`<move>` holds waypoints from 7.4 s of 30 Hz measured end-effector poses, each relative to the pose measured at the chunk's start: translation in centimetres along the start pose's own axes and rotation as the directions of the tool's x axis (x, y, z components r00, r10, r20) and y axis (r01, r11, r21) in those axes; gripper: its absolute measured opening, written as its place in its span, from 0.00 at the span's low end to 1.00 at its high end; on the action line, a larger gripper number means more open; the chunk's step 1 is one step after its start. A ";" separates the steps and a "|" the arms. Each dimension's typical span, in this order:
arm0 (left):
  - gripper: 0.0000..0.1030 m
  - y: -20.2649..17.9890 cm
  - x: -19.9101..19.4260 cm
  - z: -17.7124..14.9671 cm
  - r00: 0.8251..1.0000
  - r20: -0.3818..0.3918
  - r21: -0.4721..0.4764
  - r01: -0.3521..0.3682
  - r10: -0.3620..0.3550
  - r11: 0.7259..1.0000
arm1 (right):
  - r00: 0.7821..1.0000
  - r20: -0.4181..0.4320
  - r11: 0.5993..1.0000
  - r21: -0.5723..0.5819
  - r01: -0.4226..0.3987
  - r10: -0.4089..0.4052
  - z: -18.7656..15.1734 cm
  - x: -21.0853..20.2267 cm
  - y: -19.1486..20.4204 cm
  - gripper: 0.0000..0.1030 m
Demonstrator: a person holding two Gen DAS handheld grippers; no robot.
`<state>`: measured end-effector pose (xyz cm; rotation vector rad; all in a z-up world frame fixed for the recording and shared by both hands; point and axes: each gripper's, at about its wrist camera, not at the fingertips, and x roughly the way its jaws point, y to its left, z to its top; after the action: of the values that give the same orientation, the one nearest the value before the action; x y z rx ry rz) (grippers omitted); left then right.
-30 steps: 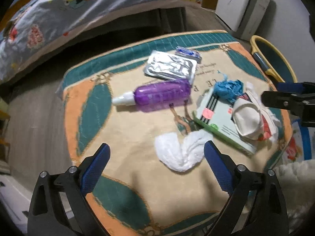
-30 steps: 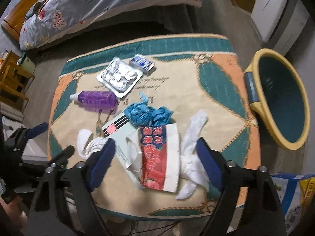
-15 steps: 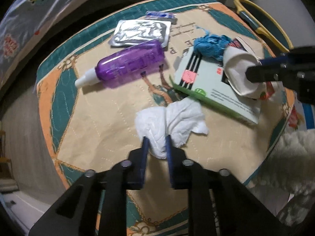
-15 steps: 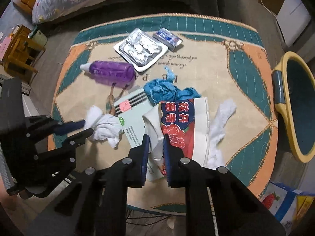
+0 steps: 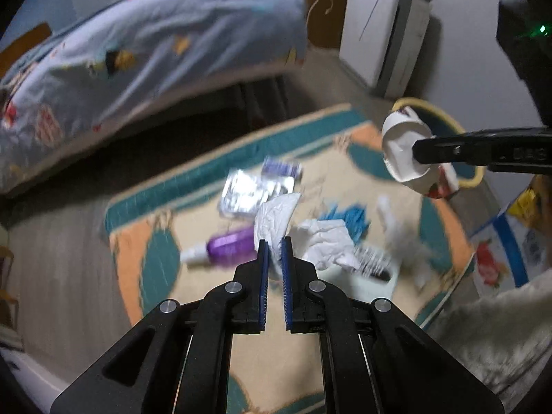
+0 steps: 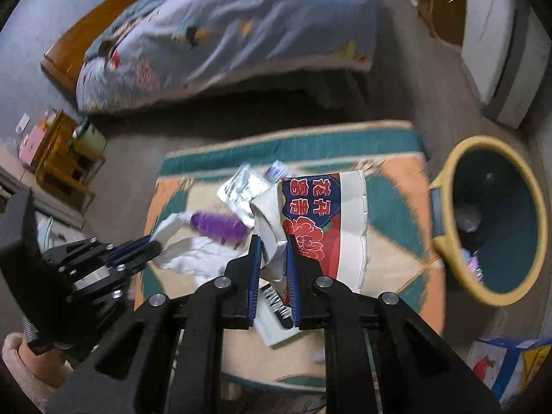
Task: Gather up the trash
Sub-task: 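Drop the snack bag into the wastebasket with the right gripper while the left drops the tissue, then move both tools back over the cushion toward the purple bottle and blue mask, then grasp the purple spray bottle with the left gripper while the right grasps the blue mask, then drop the purple bottle into the wastebasket with the left gripper while the right drops the mask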
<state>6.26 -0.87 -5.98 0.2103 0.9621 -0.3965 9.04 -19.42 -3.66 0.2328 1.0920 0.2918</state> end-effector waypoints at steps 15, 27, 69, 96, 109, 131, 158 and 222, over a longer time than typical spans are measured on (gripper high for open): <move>0.08 -6.8 0.6 7.1 0.993 0.107 0.105 0.046 -0.058 0.993 | 0.992 0.088 0.979 0.187 0.075 -0.093 3.9 -2.4 -11.6 0.14; 0.08 -11.6 3.9 11.2 0.981 0.142 0.148 0.114 -0.135 0.982 | 0.975 0.092 0.939 0.301 0.167 -0.203 4.2 -3.2 -19.3 0.14; 0.87 -21.5 13.4 10.4 0.978 0.053 0.277 0.181 -0.203 0.944 | 0.933 0.027 0.801 0.521 0.293 -0.359 3.0 -2.3 -27.0 0.88; 0.92 5.0 10.5 2.9 0.983 -0.157 0.000 -0.100 0.098 0.995 | 0.981 -0.031 0.979 0.071 0.193 -0.191 6.4 5.8 -8.3 0.94; 0.92 3.9 13.3 0.3 0.972 -0.227 0.098 -0.042 0.064 0.994 | 0.975 -0.152 0.985 -0.086 0.149 -0.160 4.4 8.5 -5.7 0.94; 0.49 3.0 14.7 -1.6 0.942 -0.337 0.109 0.042 -0.003 0.993 | 0.941 -0.331 0.970 -0.243 -0.009 -0.075 0.4 14.0 0.0 0.76; 0.33 -0.3 9.9 -1.0 0.979 -0.186 0.163 -0.055 0.085 0.985 | 0.964 -0.265 0.983 -0.183 -0.015 -0.034 -0.4 11.3 -1.1 0.32; 0.76 -22.7 13.9 12.2 0.949 0.086 0.354 0.257 -0.305 0.899 | 0.944 -0.042 0.822 0.480 0.307 -0.328 2.4 0.0 -29.4 0.65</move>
<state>13.00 -28.94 -10.72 0.3532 0.7819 -0.8375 14.64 -47.06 -12.19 0.4914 1.1288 -0.2956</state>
